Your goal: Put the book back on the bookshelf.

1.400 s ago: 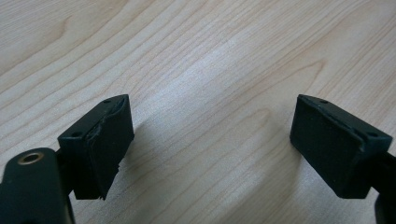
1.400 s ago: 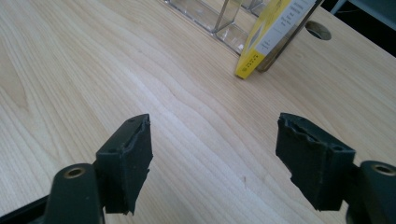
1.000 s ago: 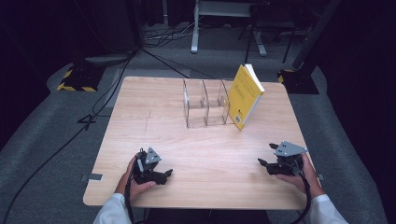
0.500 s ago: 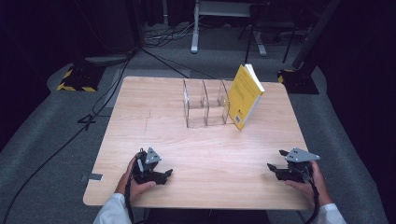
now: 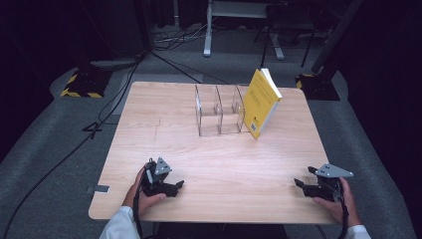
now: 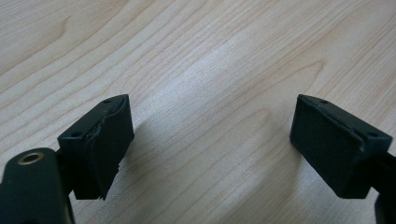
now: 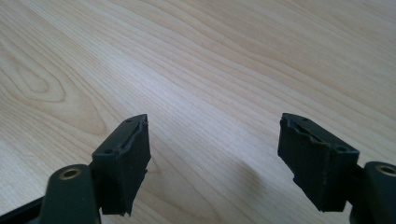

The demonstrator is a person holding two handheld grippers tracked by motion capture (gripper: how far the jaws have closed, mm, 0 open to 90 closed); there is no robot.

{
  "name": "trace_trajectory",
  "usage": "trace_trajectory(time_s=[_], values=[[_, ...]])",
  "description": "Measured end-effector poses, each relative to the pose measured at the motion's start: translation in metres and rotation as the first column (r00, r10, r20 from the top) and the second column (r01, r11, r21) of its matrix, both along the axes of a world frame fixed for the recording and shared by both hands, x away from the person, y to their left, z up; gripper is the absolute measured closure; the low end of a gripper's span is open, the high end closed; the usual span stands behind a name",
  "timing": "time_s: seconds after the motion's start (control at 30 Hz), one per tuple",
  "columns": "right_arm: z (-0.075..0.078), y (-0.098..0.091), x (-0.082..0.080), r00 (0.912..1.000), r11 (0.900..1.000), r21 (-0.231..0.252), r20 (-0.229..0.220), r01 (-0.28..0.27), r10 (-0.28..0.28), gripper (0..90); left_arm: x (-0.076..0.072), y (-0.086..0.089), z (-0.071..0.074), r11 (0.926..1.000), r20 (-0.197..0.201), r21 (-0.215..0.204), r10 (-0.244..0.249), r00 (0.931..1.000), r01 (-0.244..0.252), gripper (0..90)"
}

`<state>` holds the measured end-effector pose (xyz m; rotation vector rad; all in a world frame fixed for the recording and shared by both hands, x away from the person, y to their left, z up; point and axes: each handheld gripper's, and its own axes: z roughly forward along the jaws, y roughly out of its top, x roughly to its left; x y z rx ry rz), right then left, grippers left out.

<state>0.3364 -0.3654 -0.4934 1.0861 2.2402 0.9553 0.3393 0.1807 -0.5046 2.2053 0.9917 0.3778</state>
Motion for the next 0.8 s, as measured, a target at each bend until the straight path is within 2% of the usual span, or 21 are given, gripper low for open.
trace_trajectory(time_s=[0.07,0.17,0.27,0.8], values=[[-0.002,-0.002,-0.001,0.9999,0.9998,0.014,-0.008,0.012,-0.012,25.6,0.000,0.000,0.000,1.0000,0.000,0.000,0.000,1.0000,0.000,14.0],[-0.010,-0.006,-0.001,0.9979,0.9980,0.054,-0.057,0.034,-0.030,23.0,0.000,0.000,0.000,1.0000,0.000,-0.001,0.000,1.0000,0.000,13.9],[-0.011,-0.011,0.000,0.9947,0.9950,0.072,-0.081,0.069,-0.063,22.2,0.001,0.000,0.000,1.0000,0.004,0.006,0.000,1.0000,0.000,13.7],[-0.011,-0.011,0.000,0.9949,0.9954,0.071,-0.082,0.065,-0.059,22.0,0.001,-0.001,0.000,1.0000,0.006,0.003,0.006,1.0000,-0.006,13.5]])
